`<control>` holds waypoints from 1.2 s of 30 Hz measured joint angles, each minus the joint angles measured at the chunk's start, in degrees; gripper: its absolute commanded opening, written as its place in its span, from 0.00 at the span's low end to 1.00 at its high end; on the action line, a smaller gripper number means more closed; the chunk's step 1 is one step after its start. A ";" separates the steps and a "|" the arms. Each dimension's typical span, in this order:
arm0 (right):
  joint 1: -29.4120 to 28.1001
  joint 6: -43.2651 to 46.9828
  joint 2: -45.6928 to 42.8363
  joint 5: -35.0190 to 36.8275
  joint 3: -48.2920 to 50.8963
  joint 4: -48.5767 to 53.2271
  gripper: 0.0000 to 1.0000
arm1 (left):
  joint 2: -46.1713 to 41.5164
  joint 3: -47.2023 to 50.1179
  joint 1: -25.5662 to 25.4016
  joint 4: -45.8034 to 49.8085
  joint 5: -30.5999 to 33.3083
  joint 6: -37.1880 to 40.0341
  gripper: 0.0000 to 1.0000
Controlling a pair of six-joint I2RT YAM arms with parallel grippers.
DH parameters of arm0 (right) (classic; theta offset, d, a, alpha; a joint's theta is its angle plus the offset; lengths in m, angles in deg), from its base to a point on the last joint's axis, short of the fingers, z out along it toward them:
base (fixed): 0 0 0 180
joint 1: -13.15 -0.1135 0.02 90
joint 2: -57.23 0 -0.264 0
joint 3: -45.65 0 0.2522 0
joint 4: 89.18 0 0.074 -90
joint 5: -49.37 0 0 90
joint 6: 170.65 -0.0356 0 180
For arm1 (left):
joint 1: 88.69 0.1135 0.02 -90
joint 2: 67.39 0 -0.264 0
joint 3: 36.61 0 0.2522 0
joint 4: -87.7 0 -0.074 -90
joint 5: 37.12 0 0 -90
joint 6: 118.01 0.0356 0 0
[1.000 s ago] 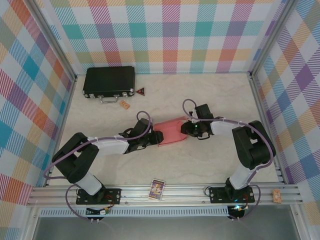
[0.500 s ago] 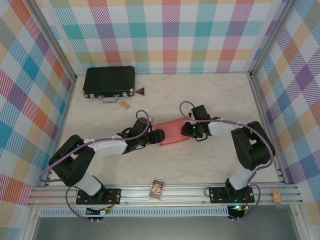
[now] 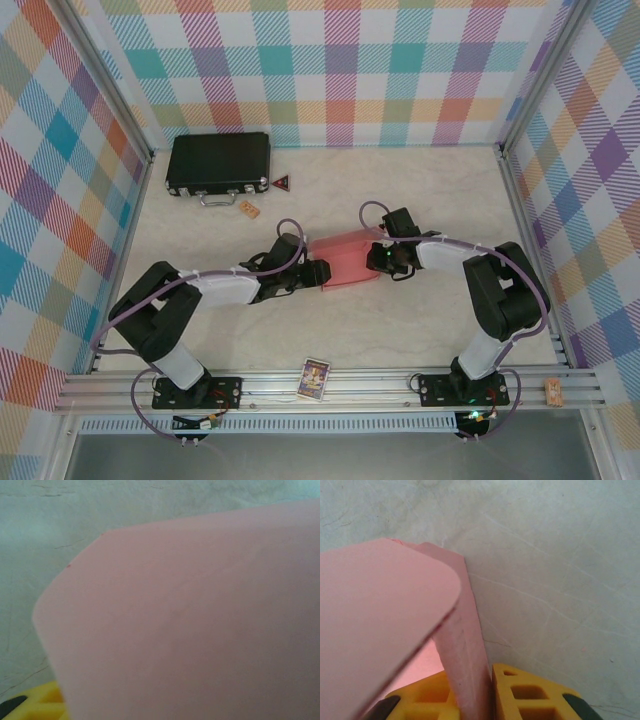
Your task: Fold the paper box
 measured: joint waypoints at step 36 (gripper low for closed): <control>-6.71 0.92 4.74 16.65 -8.44 7.50 0.19 | 3.10 -0.61 0.52 -1.44 -1.73 -1.25 0.34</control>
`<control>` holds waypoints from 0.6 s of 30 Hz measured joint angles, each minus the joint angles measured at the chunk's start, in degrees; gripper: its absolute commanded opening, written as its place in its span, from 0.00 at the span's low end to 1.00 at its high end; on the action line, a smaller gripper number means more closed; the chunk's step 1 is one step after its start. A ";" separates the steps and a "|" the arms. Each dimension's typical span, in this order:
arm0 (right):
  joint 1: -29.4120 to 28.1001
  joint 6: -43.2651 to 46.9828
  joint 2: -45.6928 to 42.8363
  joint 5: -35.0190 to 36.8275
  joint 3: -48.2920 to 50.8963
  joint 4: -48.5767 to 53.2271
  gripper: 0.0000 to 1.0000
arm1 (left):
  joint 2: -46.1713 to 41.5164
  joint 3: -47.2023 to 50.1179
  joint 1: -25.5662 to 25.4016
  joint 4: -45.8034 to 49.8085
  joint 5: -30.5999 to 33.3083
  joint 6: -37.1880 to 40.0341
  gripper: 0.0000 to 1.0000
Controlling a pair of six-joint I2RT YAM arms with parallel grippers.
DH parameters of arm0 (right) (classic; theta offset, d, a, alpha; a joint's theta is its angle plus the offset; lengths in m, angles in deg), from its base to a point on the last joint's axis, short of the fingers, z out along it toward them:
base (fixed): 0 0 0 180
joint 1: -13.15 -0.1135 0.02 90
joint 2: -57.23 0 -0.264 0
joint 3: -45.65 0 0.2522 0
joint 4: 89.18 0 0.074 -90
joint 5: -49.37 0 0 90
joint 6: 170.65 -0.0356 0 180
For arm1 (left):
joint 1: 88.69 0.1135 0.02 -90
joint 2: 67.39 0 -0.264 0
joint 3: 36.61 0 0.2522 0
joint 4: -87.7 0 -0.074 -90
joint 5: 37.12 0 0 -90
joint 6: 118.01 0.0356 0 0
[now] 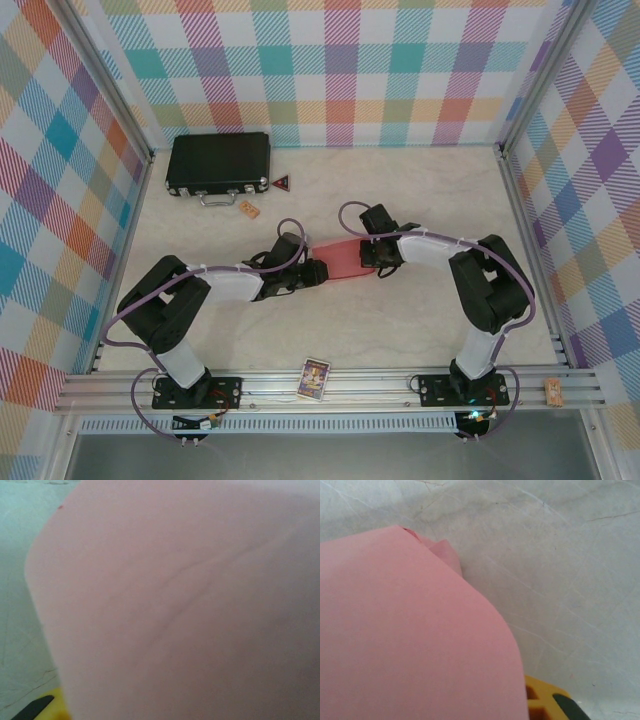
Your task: Fold the paper box
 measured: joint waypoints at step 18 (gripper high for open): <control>2.56 -1.33 -0.35 -6.47 -0.02 -0.31 0.41 | -0.02 -0.13 0.00 0.48 -0.02 0.09 0.35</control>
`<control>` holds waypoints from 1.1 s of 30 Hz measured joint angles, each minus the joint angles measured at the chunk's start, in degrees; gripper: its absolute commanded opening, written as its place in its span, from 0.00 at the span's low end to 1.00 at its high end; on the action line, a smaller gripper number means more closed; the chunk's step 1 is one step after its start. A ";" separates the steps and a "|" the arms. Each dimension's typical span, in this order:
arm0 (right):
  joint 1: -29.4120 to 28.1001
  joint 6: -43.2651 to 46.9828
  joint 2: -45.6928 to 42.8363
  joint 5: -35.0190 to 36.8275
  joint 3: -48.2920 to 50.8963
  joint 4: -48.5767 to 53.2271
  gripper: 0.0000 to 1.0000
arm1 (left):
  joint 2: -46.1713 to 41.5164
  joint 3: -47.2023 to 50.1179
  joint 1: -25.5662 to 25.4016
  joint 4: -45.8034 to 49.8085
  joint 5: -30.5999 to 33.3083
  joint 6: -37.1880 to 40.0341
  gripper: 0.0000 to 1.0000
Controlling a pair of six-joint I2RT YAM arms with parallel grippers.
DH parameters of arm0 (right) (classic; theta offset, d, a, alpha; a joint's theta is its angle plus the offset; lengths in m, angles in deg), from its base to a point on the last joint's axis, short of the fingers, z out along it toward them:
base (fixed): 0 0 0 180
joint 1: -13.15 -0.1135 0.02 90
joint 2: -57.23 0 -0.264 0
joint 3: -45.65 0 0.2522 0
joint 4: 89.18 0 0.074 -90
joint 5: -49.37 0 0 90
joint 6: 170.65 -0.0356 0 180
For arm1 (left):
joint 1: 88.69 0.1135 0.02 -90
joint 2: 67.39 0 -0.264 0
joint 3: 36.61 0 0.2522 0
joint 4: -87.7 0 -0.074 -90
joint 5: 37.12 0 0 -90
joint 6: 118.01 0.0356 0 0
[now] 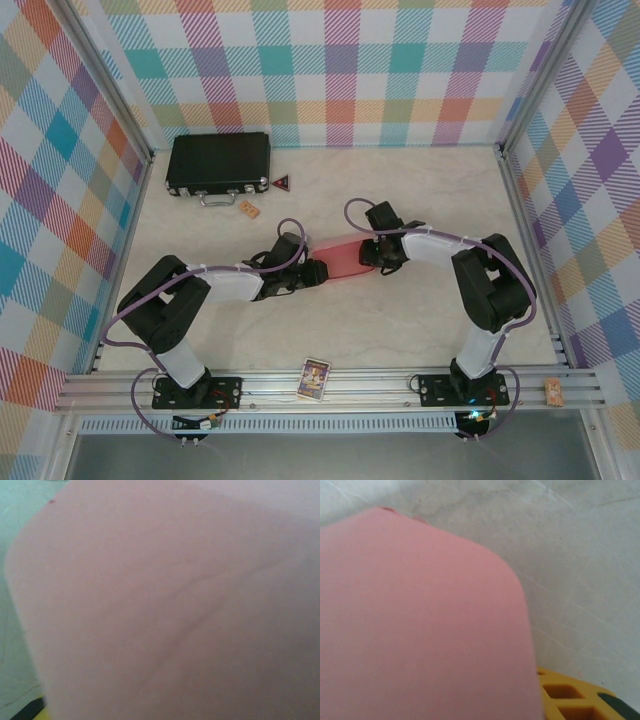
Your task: Fold the paper box
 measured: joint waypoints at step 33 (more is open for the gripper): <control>1.97 -8.87 2.19 1.97 1.40 -10.34 0.23 | 0.00 -1.11 0.00 1.44 -0.04 1.25 0.35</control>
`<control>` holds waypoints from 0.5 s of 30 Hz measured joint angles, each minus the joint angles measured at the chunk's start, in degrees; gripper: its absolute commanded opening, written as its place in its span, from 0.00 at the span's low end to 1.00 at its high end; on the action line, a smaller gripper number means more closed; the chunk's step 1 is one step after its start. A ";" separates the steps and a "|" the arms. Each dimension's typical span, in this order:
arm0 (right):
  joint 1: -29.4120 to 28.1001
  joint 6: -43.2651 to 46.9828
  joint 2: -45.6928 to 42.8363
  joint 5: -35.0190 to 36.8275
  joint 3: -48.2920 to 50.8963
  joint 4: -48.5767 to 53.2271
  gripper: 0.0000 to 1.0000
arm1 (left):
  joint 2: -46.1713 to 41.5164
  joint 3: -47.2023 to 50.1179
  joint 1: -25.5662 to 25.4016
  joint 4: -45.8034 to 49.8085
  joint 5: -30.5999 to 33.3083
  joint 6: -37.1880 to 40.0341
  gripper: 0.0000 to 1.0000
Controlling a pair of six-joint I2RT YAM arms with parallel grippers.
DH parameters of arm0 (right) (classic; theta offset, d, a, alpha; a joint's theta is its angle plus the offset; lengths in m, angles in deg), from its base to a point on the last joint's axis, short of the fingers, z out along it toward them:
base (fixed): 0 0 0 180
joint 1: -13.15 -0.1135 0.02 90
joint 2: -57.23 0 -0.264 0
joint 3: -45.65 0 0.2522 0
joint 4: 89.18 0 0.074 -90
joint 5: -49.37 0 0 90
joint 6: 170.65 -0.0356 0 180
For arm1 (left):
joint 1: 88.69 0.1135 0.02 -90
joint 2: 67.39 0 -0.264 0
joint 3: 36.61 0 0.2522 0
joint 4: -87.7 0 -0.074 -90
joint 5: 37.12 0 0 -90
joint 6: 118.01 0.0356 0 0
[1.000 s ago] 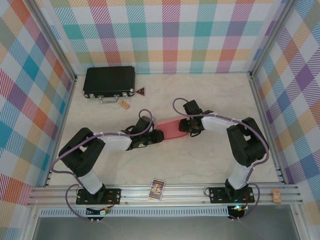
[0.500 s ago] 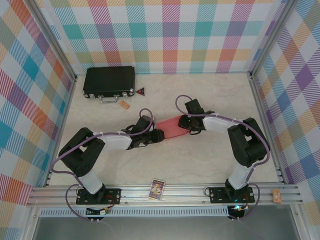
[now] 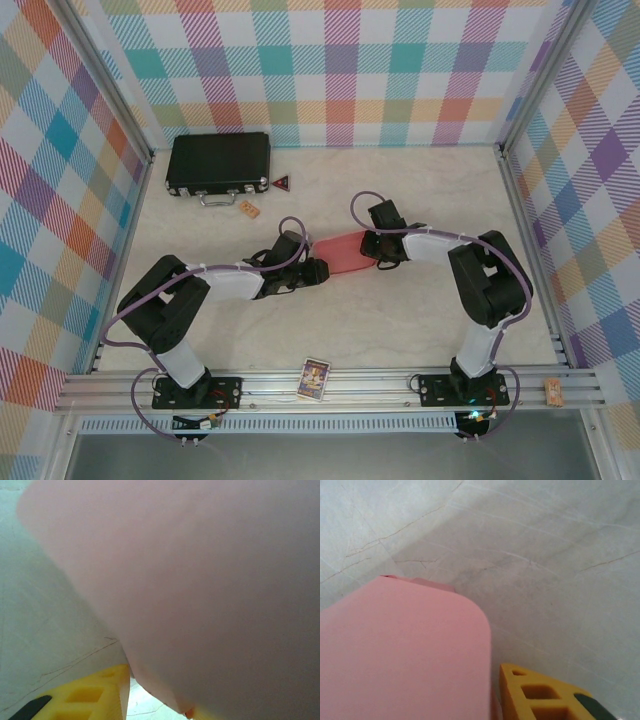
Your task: Fold the paper box
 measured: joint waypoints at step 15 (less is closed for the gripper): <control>-1.79 4.15 2.45 4.98 -4.39 4.35 0.10 | 0.00 -0.04 0.46 -0.28 1.03 -0.02 0.35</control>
